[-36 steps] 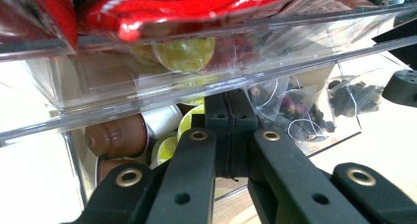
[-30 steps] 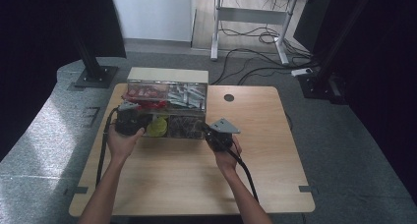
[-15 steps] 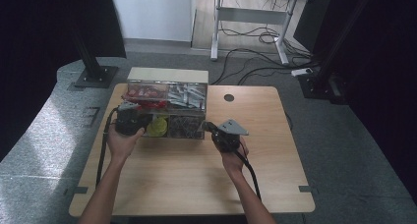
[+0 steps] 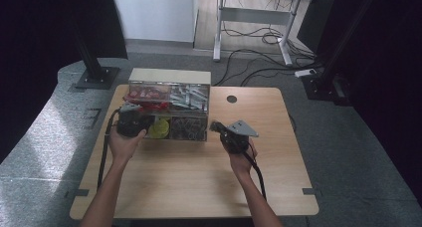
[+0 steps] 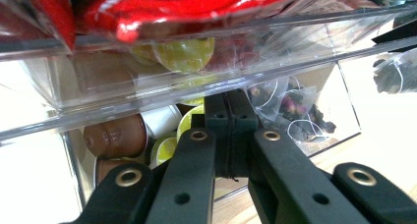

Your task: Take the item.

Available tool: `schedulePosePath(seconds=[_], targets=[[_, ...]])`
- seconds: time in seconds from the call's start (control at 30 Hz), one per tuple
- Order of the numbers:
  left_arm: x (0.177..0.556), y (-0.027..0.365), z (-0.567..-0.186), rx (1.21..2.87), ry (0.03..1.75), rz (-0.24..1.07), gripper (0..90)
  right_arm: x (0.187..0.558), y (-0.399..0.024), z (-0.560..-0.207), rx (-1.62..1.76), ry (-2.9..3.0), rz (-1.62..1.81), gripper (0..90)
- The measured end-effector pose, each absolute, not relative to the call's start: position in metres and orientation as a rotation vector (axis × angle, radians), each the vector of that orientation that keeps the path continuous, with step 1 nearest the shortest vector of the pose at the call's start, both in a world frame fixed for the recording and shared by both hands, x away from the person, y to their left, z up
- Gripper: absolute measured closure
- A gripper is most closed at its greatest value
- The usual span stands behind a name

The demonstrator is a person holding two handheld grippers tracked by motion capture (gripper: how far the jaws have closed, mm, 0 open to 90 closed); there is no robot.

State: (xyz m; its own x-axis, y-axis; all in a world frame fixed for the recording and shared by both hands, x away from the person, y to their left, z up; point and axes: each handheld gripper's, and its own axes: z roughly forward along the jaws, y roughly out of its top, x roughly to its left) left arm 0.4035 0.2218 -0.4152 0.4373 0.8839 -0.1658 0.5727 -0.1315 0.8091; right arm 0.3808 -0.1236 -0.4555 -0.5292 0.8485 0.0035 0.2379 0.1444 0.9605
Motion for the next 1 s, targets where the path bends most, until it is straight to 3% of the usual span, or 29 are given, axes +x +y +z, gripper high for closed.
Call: schedulePosePath(seconds=[1.0], targets=[[0.403, 0.221, -0.416, 1.820, 1.245, 0.450, 89.9, 0.389, -0.148, -0.452, 1.087, 1.815, 1.364, 89.3]])
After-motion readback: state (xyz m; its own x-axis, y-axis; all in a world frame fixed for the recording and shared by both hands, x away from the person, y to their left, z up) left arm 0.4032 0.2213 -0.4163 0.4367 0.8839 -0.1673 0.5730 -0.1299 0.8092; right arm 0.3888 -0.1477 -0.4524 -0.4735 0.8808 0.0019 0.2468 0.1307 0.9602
